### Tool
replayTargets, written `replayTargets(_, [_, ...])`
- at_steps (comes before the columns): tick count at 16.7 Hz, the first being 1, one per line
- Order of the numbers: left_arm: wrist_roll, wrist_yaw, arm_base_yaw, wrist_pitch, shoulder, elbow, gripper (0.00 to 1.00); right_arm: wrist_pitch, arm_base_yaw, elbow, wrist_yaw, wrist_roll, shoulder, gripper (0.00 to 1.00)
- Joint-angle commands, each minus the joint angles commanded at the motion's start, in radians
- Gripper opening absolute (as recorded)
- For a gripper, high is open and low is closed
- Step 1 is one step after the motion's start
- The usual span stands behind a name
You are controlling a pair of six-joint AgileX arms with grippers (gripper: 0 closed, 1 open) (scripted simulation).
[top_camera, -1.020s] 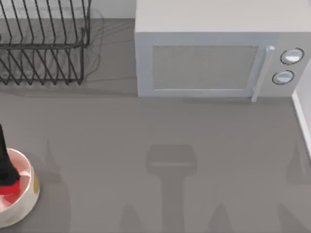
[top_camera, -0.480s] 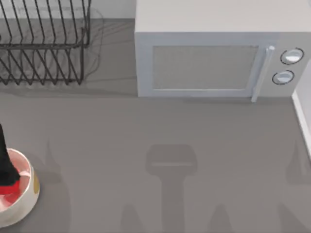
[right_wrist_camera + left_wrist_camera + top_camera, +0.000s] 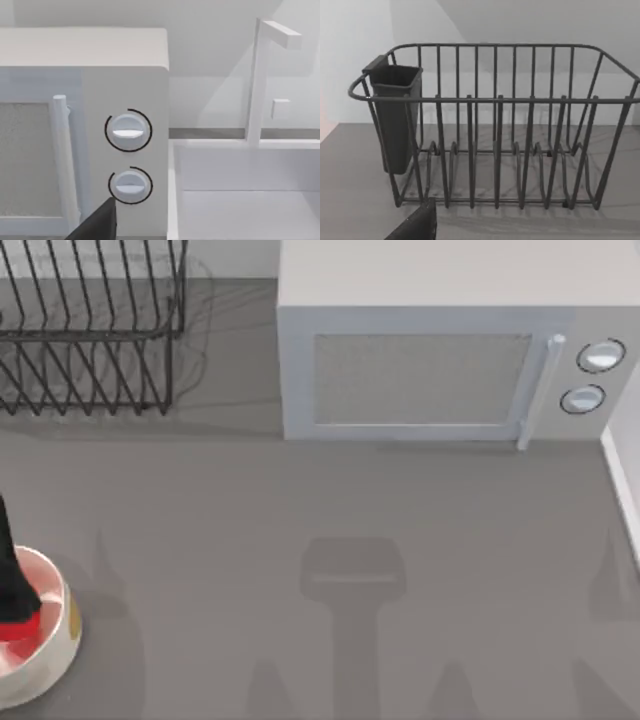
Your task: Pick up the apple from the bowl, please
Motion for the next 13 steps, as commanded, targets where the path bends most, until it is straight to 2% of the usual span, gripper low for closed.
replayTargets(5, [0.003,0.000,0.000,-0.189,0.214,0.165,1.00,0.000,0.000,0.000,0.000,0.000,0.000,1.00])
replayTargets(13, [0.012,0.000,0.001,-0.701,0.915,0.607,1.00,0.000,0.000,0.000,0.000,0.000,0.000,1.00])
